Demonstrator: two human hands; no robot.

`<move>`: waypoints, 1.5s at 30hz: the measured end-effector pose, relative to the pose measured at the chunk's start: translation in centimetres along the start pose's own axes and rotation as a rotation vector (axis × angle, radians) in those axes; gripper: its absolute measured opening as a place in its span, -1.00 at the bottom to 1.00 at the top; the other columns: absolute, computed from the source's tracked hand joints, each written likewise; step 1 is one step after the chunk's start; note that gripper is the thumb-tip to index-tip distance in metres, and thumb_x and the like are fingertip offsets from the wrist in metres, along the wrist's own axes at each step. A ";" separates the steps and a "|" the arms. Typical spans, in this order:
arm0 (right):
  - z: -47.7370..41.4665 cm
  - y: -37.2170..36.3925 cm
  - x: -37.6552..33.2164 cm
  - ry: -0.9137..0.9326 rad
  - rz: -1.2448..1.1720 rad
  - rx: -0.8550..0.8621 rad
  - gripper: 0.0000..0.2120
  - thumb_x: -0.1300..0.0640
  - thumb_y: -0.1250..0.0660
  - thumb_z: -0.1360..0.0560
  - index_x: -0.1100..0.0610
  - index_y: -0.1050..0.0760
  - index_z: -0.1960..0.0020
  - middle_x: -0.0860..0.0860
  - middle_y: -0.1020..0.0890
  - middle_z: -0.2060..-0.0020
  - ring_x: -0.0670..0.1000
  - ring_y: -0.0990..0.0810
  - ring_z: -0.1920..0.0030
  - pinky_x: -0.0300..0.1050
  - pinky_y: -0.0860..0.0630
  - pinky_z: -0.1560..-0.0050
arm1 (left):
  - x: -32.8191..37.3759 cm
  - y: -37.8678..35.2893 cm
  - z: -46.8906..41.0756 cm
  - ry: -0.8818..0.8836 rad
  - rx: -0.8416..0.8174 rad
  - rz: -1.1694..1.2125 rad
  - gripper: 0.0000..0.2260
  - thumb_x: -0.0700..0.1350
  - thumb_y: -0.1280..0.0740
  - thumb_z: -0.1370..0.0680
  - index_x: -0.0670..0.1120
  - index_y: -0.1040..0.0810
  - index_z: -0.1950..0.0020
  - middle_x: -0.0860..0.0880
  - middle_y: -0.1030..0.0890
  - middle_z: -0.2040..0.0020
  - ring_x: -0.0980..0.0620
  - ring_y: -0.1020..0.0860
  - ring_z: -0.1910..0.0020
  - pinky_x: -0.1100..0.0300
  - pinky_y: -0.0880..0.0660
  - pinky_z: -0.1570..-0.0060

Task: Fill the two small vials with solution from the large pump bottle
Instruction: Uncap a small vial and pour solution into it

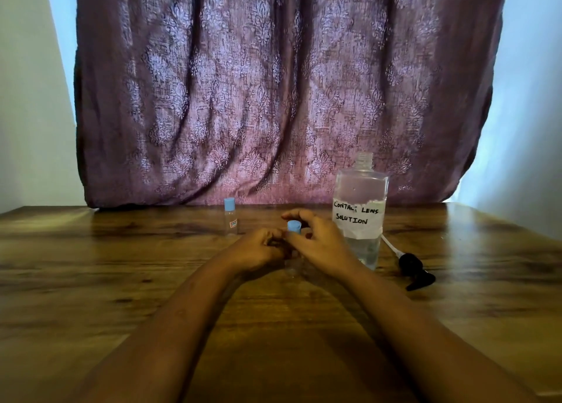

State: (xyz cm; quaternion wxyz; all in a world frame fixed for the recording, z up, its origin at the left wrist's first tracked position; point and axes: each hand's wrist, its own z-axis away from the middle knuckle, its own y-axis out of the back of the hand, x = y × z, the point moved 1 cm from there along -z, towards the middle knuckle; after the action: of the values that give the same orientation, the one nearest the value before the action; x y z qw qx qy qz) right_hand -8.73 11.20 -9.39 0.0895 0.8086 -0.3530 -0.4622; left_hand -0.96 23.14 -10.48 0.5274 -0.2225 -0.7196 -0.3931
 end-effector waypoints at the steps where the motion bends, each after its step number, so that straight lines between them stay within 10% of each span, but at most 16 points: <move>1: -0.1 -0.2 0.2 0.027 0.063 0.001 -0.71 0.07 -0.36 -0.48 0.11 -0.50 -0.18 0.03 -0.53 -0.07 -0.14 -0.52 0.05 -0.49 -0.42 0.19 | 0.1 0.0 0.1 -0.010 0.000 -0.025 -0.78 -0.49 -0.19 -0.53 -0.24 -0.56 0.04 -0.06 -0.60 0.17 0.21 -0.65 0.28 0.40 -0.55 0.25; 5: -0.4 -0.4 0.5 0.032 0.176 0.042 -0.76 0.09 -0.38 -0.46 0.13 -0.53 -0.09 0.06 -0.50 -0.04 -0.10 -0.45 0.08 -0.54 -0.36 0.20 | 0.0 -0.2 0.0 -0.051 0.002 -0.046 -0.78 -0.51 -0.19 -0.52 -0.45 -0.49 -0.14 0.05 -0.65 0.28 0.26 -0.63 0.33 0.43 -0.52 0.29; 11: -0.3 0.3 0.0 0.070 -0.105 0.231 -0.86 0.20 -0.42 -0.42 0.02 -0.49 0.13 -0.08 -0.58 0.17 -0.24 -0.53 0.15 -0.49 -0.40 0.19 | -0.6 2.1 -0.4 0.006 0.086 -0.175 -0.89 -0.32 -0.38 -0.49 -0.11 -0.59 0.10 -0.09 -0.60 0.20 0.17 -0.57 0.31 0.38 -0.52 0.30; 22: 1.0 -1.1 1.2 -0.238 -0.223 -0.021 -0.97 0.17 -0.35 -0.48 0.13 -0.54 0.11 0.07 -0.59 0.15 0.03 -0.59 0.12 -0.29 -0.57 0.20 | -0.9 4.9 0.1 0.115 0.111 -0.208 -0.84 -0.38 -0.43 -0.43 -0.20 -0.59 0.05 0.03 -0.64 0.29 0.23 -0.61 0.37 0.38 -0.53 0.34; 25: 0.9 -1.2 1.9 -0.273 -0.075 0.064 -0.87 0.17 -0.43 -0.41 0.11 -0.48 0.22 0.09 -0.59 0.24 0.10 -0.60 0.13 0.04 -0.60 0.09 | -0.8 5.1 0.2 0.121 0.124 -0.209 -0.81 -0.37 -0.45 -0.41 -0.24 -0.59 0.00 0.02 -0.62 0.28 0.25 -0.60 0.39 0.40 -0.50 0.36; 33: 0.4 -1.6 3.2 -0.234 0.338 -0.019 -0.73 0.07 -0.47 -0.37 0.05 -0.37 0.17 0.02 -0.54 0.21 -0.10 -0.44 0.28 -0.26 -0.28 0.36 | -0.9 4.5 0.1 0.097 0.085 -0.173 -0.77 -0.41 -0.49 -0.35 -0.17 -0.60 0.09 0.03 -0.66 0.34 0.15 -0.63 0.33 0.35 -0.53 0.31; 38: 0.0 -1.6 3.8 -0.257 0.379 -0.065 -0.69 0.13 -0.45 -0.39 0.08 -0.43 -0.08 0.08 -0.58 -0.05 0.02 -0.56 -0.01 -0.12 -0.53 0.00 | -1.1 4.3 -0.1 0.083 0.078 -0.155 -0.76 -0.42 -0.49 -0.34 -0.13 -0.59 0.12 0.01 -0.67 0.27 0.20 -0.64 0.31 0.34 -0.55 0.26; 45: 0.6 2.0 -0.2 0.196 0.395 0.417 -0.76 0.13 -0.40 -0.44 0.11 -0.48 -0.08 0.04 -0.60 -0.02 -0.02 -0.53 -0.03 -0.02 -0.49 -0.09 | -1.2 3.6 -0.2 0.126 0.043 -0.083 -0.68 -0.43 -0.45 -0.37 -0.25 -0.56 -0.10 -0.09 -0.68 0.14 0.11 -0.68 0.23 0.30 -0.57 0.27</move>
State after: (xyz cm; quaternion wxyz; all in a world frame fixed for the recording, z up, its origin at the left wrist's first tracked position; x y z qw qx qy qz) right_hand -10.25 10.01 -8.62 0.0431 0.7660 -0.5804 -0.2731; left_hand 2.23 25.25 -10.32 0.5595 -0.1560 -0.7020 -0.4122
